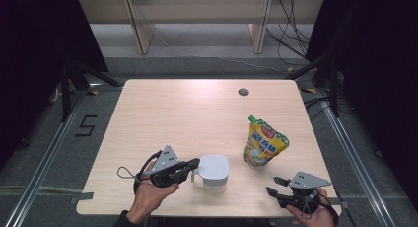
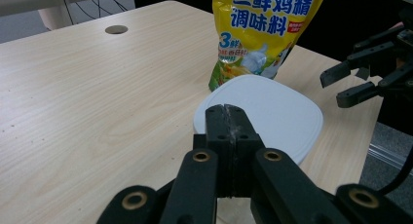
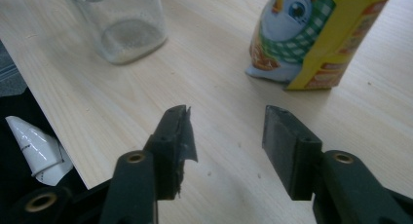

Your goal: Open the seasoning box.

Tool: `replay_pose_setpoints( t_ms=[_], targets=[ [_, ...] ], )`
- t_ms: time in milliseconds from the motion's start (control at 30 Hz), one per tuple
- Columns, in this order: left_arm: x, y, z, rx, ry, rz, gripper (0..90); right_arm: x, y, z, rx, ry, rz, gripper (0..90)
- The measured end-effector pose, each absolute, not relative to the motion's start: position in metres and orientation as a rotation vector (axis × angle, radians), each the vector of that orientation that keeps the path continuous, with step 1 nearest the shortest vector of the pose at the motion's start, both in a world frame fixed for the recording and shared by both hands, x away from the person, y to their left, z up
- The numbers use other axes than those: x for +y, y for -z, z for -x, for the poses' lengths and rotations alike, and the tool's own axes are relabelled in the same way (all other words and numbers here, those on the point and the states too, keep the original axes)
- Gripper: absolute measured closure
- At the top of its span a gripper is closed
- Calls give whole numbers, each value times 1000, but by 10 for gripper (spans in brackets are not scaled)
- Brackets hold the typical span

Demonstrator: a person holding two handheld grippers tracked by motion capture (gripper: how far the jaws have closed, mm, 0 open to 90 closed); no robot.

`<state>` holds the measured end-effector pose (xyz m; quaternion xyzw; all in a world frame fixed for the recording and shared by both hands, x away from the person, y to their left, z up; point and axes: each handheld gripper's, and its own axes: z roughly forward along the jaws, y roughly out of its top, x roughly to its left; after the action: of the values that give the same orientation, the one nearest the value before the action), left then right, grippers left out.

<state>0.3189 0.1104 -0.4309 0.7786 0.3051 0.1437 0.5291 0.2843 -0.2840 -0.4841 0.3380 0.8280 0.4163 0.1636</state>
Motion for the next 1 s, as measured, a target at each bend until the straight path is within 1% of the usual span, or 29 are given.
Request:
replay_pose_setpoints(
  t_ms=[33,133,200,300,333,367,567,767,1000],
  targets=[
    [109,431,-320,729,-339,-1855,890,-281,483,-282,2359,-1199,-994,553],
    [106,433,-322,723,-344,-1870,891,-278,482,-282,2349,-1208,-942,592],
    [104,434,-322,722,-344,-1879,891,-275,480,-281,2349,-1220,-935,631],
    [102,435,-321,722,-349,-1884,891,-271,477,-281,2324,-1232,-884,661],
    [102,435,-321,724,-348,-1884,891,-269,477,-279,2316,-1237,-914,669],
    [102,435,-321,723,-347,-1883,891,-268,476,-282,2316,-1240,-861,685],
    [104,437,-322,722,-347,-1868,891,-255,472,-285,2281,-1291,-803,793],
    [104,438,-320,742,-345,-1856,891,-244,469,-288,2273,-1334,-762,849],
    [106,440,-320,745,-345,-1834,891,-227,469,-295,2294,-1378,-716,886]
  ],
)
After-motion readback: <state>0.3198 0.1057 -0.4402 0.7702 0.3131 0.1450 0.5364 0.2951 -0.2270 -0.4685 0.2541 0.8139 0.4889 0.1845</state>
